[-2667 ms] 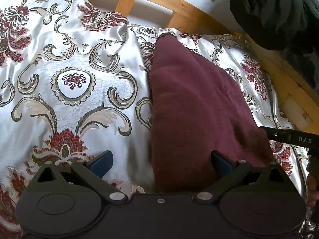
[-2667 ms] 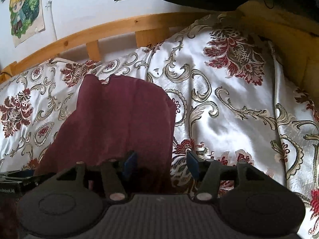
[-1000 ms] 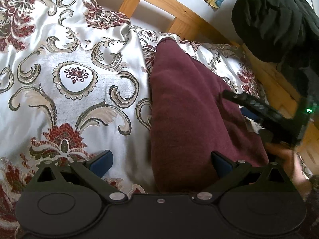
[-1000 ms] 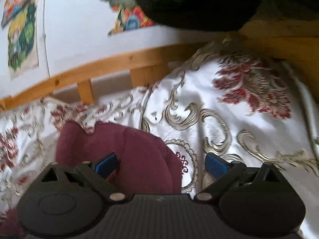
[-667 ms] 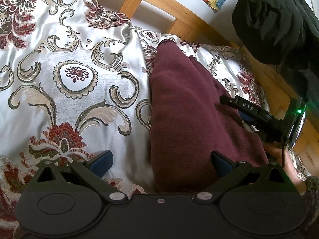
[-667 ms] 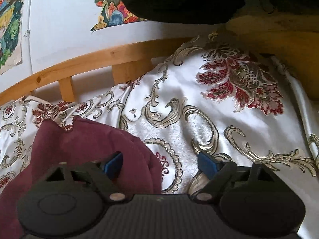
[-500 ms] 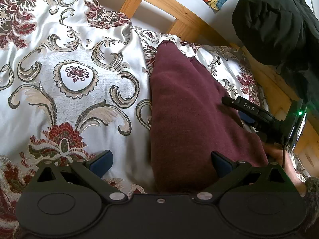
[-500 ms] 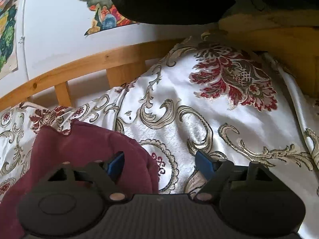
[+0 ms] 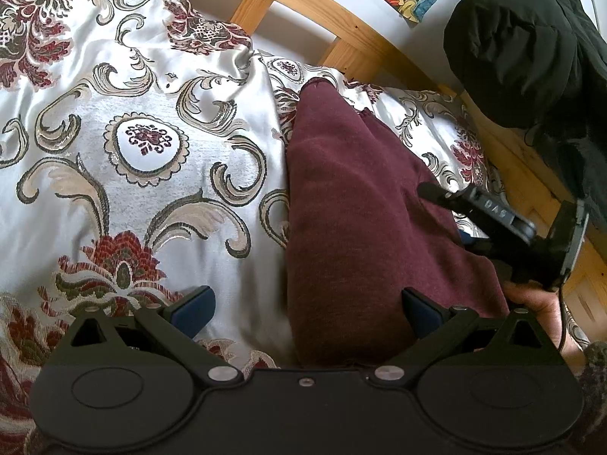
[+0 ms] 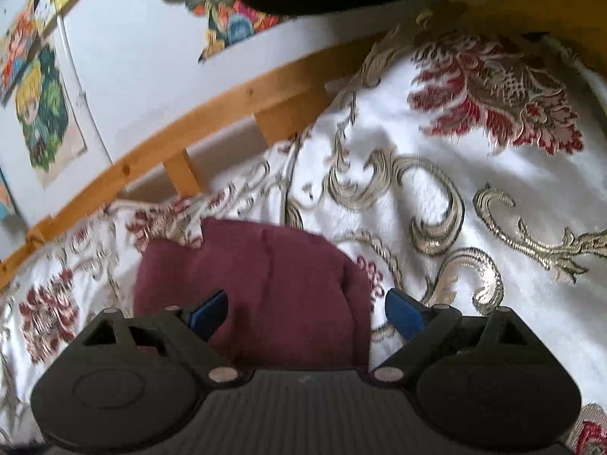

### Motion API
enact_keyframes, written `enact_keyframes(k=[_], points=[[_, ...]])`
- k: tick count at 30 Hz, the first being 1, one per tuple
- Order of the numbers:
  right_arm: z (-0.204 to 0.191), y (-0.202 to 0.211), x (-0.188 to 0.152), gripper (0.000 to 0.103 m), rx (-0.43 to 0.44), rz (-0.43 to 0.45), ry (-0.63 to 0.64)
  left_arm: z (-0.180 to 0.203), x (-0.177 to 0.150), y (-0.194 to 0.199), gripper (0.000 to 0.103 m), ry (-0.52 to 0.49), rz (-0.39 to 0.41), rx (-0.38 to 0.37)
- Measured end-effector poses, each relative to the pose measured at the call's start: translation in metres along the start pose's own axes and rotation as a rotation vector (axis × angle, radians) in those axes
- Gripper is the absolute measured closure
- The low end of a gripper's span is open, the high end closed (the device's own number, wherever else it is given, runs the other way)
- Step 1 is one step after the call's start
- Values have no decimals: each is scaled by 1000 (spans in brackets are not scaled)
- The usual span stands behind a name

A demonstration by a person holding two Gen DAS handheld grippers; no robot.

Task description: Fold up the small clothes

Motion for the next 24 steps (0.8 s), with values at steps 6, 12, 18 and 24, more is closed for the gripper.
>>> enact_keyframes(k=[6, 12, 18, 24], points=[[-11, -7, -9, 24, -11, -90, 33, 0, 0, 0, 1, 0, 5, 0], [2, -5, -8, 31, 39, -68, -104, 0, 0, 1, 1, 2, 6, -2], [-1, -6, -8, 32, 17, -57, -84, 0, -1, 1, 1, 2, 7, -2], [-3, -5, -8, 44, 19, -37, -111, 0, -1, 1, 1, 1, 7, -2]])
Point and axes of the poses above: each gripper's, at about its wrist camera, not at the fingertips, and y roughly against the way its jaws point, z to its right, x to its top, the point moved 6 cm from there along -y, roughly the way its jaws point, and after that the axes turned 6 degrees about x, right-handed, at the moved point
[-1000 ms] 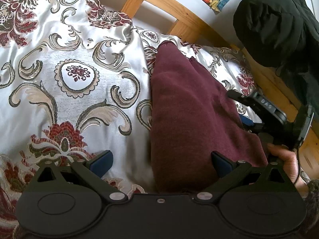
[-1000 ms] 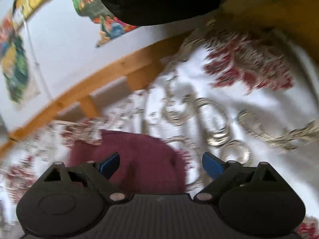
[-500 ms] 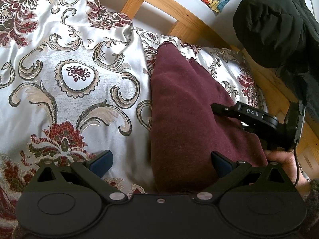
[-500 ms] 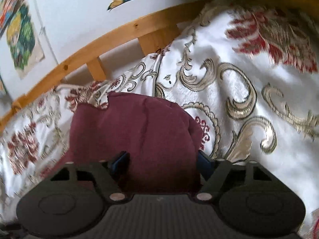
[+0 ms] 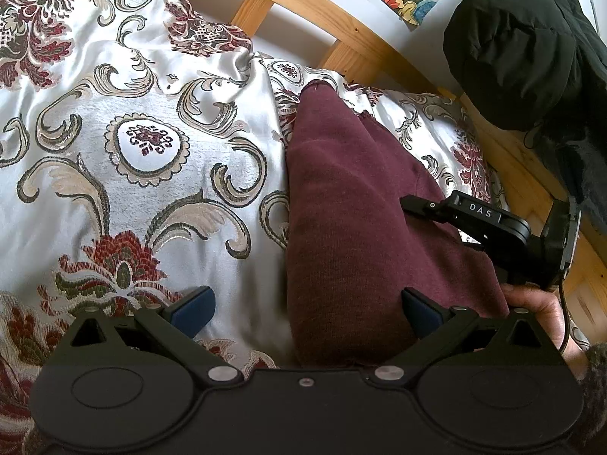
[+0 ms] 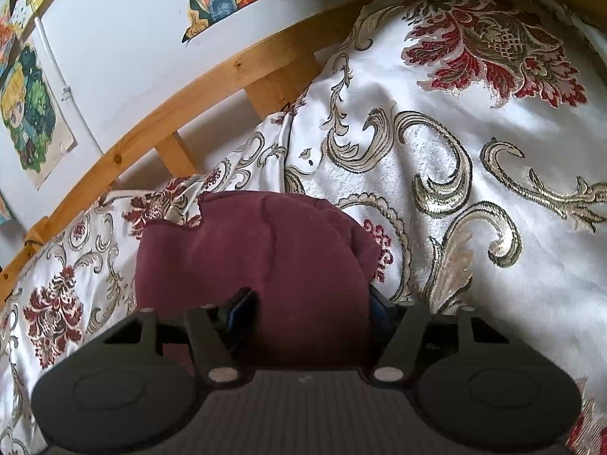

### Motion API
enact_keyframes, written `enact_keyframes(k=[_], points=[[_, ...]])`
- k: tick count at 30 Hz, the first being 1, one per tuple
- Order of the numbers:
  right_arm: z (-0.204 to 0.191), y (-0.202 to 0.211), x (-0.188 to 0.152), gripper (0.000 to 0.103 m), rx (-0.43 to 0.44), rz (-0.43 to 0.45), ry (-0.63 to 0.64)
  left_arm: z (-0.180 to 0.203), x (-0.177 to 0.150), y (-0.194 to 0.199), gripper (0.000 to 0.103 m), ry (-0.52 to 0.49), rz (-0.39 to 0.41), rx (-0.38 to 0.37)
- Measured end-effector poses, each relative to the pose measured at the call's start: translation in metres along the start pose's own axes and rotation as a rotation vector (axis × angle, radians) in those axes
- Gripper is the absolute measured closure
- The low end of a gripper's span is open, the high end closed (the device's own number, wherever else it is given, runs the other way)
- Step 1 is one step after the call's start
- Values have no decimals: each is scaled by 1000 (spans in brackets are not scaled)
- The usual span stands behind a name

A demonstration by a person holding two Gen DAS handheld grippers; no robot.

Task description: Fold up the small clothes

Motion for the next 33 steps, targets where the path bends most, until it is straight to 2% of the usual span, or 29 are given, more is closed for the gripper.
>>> enact_keyframes(k=[3, 6, 9, 12, 14, 15, 17, 18, 20, 24, 27, 33], points=[[-3, 0, 0, 51, 5, 6, 5, 0, 1, 2, 1, 11, -2, -16], [-3, 1, 0, 55, 4, 11, 2, -1, 5, 1, 1, 78, -49, -147], [-4, 2, 1, 61, 7, 19, 4, 4, 7, -3, 2, 71, -87, -178], [-7, 2, 3, 68, 8, 28, 20, 10, 10, -10, 15, 31, -132, -180], [-12, 3, 5, 72, 8, 36, 48, 15, 13, -13, 29, 18, -159, -197], [-15, 4, 5, 74, 6, 45, 69, 17, 15, -14, 30, 17, -167, -199], [-23, 8, 8, 76, 0, 68, 111, 18, 18, -14, 43, 13, -169, -190], [-29, 11, 10, 77, 6, 82, 126, 17, 19, -13, 45, 20, -170, -189], [-44, 18, 14, 78, 33, 111, 148, 16, 21, -10, 49, 38, -161, -190], [-89, 27, 22, 78, 73, 159, 248, 16, 29, 8, 50, -10, -100, -191], [-127, 23, 28, 78, 94, 175, 342, 2, 39, 21, 51, -5, -49, -179], [-181, -27, 44, 78, 151, 134, 401, -37, 70, 34, 50, 35, 51, -107]])
Point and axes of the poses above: each gripper's, at about its wrist camera, not at the fingertips, and y roughly against the way its jaws point, z to its right, x to its top, the point moved 6 cm from there along -y, roughly the way its jaws point, and after that the axes turned 6 degrees about x, right-handed, at the moved point
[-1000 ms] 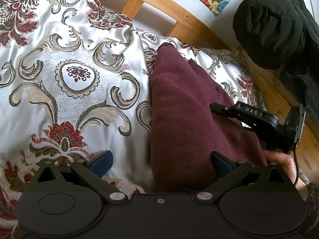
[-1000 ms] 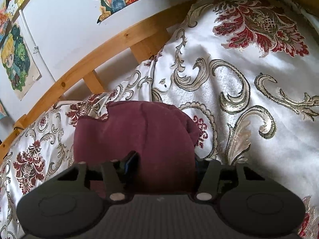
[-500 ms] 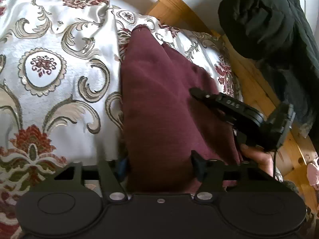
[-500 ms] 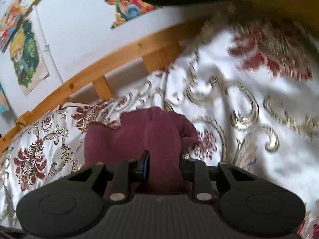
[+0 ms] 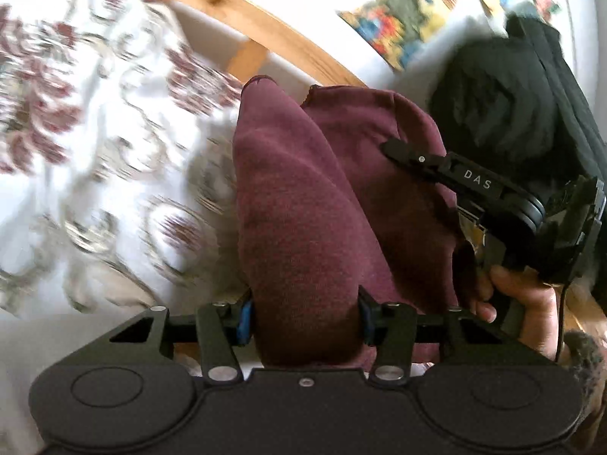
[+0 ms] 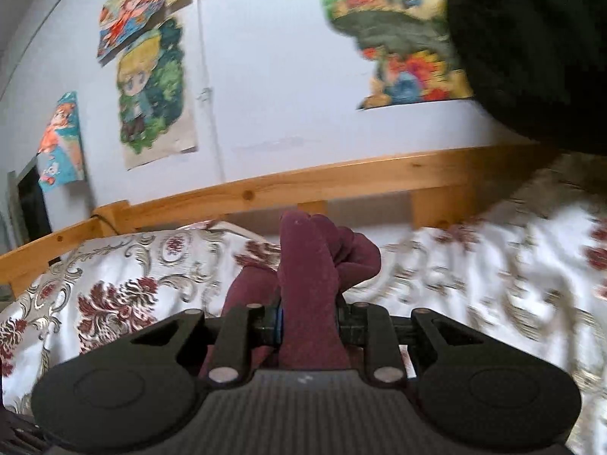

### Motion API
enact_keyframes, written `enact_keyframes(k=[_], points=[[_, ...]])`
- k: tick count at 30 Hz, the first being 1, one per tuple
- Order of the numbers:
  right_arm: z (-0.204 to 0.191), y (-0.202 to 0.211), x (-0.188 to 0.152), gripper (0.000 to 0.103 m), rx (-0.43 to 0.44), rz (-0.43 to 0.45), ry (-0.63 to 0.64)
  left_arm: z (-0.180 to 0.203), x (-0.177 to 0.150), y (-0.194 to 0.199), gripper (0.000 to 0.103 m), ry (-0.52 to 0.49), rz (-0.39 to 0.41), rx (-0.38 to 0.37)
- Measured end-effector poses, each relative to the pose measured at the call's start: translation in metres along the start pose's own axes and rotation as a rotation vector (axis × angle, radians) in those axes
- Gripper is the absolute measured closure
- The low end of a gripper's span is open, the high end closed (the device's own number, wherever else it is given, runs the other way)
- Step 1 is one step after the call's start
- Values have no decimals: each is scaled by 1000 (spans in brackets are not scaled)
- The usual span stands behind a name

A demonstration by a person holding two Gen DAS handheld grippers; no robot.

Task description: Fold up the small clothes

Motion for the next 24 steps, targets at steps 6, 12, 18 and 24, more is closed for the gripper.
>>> enact_keyframes(k=[6, 12, 18, 24], points=[[-16, -67, -11, 78, 11, -120, -11, -42, 16, 3, 50, 20, 33, 120], [-11, -84, -37, 76, -92, -179, -11, -56, 16, -2, 49, 56, -5, 119], [4, -78, -45, 64, -153, -210, -35, -59, 20, -9, 44, 82, -48, 124], [2, -68, -47, 42, -176, -229, -4, -67, 14, -3, 33, 105, -64, 140]])
Point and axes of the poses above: each gripper's, at about its wrist camera, not at the fingertips, and y roughly against the way its jaws point, z to its right, x to its top, the point moved 6 cm from there along -y, roughly the way its jaws point, and after that the axes turned 6 degrees about x, right-handed, at the moved point
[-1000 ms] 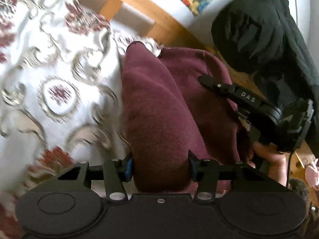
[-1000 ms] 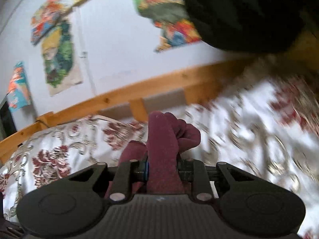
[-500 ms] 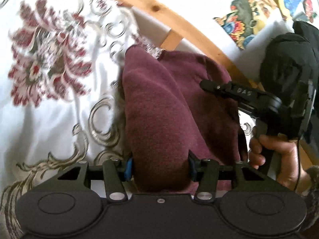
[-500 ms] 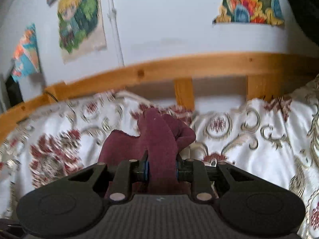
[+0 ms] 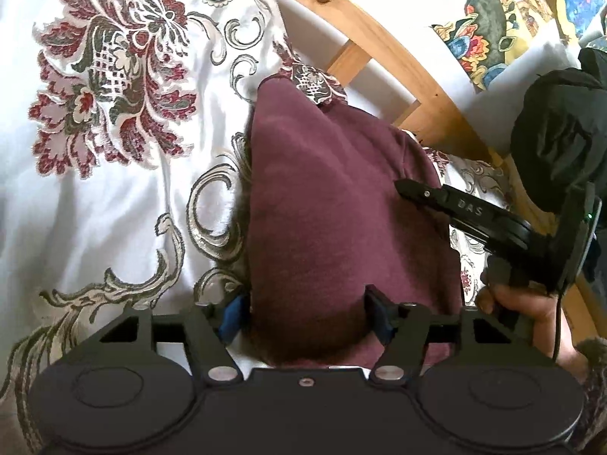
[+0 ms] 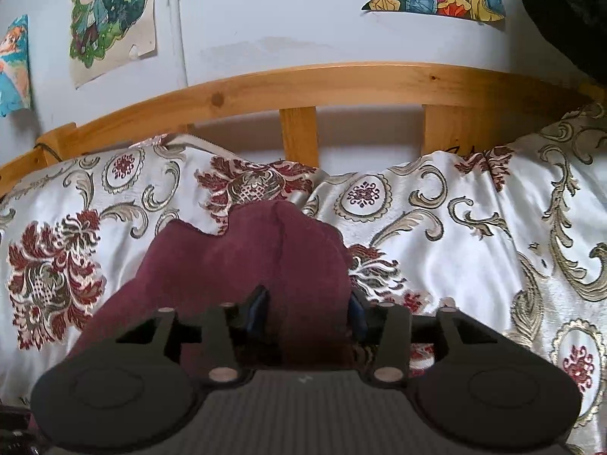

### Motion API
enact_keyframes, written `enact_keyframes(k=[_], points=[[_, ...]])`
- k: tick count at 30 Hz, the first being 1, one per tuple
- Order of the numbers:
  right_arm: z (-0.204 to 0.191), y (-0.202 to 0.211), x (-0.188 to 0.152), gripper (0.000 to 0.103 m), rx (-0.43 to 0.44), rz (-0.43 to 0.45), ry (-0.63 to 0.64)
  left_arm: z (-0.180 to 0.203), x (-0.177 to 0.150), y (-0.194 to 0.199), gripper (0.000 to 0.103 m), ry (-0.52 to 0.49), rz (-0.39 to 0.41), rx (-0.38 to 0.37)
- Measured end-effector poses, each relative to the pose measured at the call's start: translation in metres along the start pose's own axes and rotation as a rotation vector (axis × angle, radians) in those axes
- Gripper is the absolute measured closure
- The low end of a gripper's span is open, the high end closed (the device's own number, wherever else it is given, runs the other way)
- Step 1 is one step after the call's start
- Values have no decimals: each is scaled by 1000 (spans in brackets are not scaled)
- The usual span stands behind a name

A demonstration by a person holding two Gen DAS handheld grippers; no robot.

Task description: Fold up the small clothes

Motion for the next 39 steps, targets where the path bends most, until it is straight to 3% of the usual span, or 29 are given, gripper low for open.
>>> enact_keyframes(k=[2, 4, 9, 14, 27, 39], points=[[0, 5, -3, 33, -9, -1, 4, 0, 0, 1, 23, -1, -7, 11], [0, 12, -7, 16, -22, 1, 1, -1, 0, 1, 14, 1, -20, 38], [-2, 41, -22, 2, -20, 52, -22, 4, 0, 8, 1, -28, -35, 95], [-10, 68, -27, 1, -8, 99, -2, 16, 1, 18, 1, -94, -15, 146], [-27, 159, -35, 0, -26, 270, 52, 50, -5, 69, 1, -153, 77, 180], [-23, 229, -32, 0, -35, 361, -25, 97, -6, 142, 1, -290, 252, 279]])
Point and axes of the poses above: each gripper's, at about its wrist camera, not at the fingertips, and y roughly against the way its jaws point, z to its right, x to its top, the point moved 6 cm from there along -y, roughly the way its jaws point, and after that the axes turned 6 degrees about x, right-handed, at the moved point
